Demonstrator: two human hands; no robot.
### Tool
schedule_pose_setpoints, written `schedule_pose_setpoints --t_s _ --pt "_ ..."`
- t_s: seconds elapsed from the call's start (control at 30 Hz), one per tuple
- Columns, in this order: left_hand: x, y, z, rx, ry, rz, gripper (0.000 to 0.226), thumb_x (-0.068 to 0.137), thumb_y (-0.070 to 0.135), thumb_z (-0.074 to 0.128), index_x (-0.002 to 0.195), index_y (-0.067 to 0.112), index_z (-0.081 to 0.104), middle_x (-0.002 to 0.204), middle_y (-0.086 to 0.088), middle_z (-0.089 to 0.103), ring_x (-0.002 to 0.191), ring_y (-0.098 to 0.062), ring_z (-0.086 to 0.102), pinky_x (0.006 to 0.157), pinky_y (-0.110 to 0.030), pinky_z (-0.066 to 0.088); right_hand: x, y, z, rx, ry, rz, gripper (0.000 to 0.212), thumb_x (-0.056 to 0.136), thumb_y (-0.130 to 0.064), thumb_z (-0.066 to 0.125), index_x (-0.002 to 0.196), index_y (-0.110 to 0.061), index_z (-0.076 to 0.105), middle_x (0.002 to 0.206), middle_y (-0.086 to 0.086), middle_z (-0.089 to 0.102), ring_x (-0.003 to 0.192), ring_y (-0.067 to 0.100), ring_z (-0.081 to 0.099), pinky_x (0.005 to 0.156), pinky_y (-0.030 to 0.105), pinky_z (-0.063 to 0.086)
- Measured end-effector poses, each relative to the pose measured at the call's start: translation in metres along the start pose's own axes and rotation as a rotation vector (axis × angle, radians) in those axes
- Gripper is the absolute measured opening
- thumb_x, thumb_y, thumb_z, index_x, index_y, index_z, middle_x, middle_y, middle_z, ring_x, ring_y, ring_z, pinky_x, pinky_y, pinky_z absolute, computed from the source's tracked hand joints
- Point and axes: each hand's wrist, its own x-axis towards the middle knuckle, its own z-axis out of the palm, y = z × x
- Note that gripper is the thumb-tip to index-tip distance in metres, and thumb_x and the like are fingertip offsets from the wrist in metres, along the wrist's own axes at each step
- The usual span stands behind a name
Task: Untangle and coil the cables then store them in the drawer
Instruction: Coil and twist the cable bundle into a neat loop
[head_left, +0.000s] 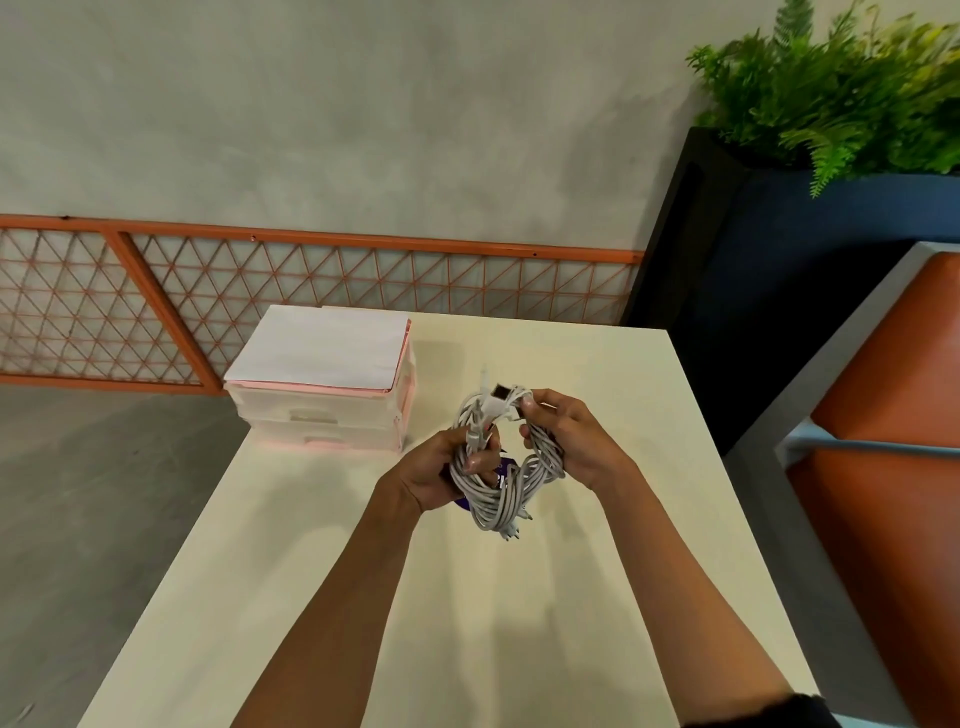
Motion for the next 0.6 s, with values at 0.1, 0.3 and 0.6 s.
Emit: schedule_pose_setpoints --t_s 0.1,0.3,0.6 --pt "-0.003 -0.003 -0.002 -0.005 -0.008 0.008 0.033 0.054 0.036 0.088 0.067 0.014 0.067 0.053 0.002 0.048 0.048 -0.009 0.043 0.056 -0.021 0.040 -0.005 0.004 0.000 -0.061 0.008 -0.062 0.010 0.093 -0.010 0.056 0.101 -0.012 0.051 0.077 0.003 0.062 0.059 0.011 0.058 0.055 0.023 0.050" --pt "-0.003 0.008 0.000 0.056 0.127 -0.077 0.021 0.075 0.029 0.069 0.067 0.010 0.068 0.050 0.001 0.045 0.044 -0.007 0.040 0.051 -0.018 0.037 -0.010 0.007 -0.006 0.336 -0.086 0.060 0.025 0.078 -0.016 0.071 0.094 -0.013 0.051 0.068 0.005 0.066 0.061 0.014 0.064 0.057 0.024 0.054" --pt "0.003 0.013 0.004 -0.102 0.387 -0.130 0.030 0.103 0.017 0.033 0.088 0.005 0.055 0.044 0.003 0.039 0.034 -0.003 0.038 0.043 -0.016 0.040 -0.012 0.010 -0.011 -0.148 -0.174 0.005 0.041 0.091 -0.014 0.061 0.125 -0.033 0.049 0.117 -0.001 0.055 0.108 0.014 0.058 0.086 0.031 0.052"
